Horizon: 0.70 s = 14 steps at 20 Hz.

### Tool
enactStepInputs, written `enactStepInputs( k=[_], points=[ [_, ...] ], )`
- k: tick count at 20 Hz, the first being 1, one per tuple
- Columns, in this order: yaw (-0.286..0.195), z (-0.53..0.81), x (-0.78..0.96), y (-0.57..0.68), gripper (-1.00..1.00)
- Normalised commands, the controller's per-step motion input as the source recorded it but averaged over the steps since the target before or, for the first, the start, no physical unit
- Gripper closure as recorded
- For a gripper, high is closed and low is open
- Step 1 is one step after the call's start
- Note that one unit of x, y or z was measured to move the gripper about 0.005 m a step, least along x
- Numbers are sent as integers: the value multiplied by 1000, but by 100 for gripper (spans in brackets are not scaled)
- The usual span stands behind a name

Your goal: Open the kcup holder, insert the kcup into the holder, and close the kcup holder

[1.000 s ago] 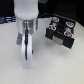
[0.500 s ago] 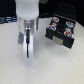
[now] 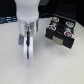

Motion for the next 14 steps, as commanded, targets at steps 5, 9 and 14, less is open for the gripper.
enactStepInputs(
  k=[5, 9, 14],
  points=[
    [-47, -5, 3, -9, 100],
    [-49, -5, 10, -6, 100],
    [-53, 250, 23, 68, 100]
  ],
)
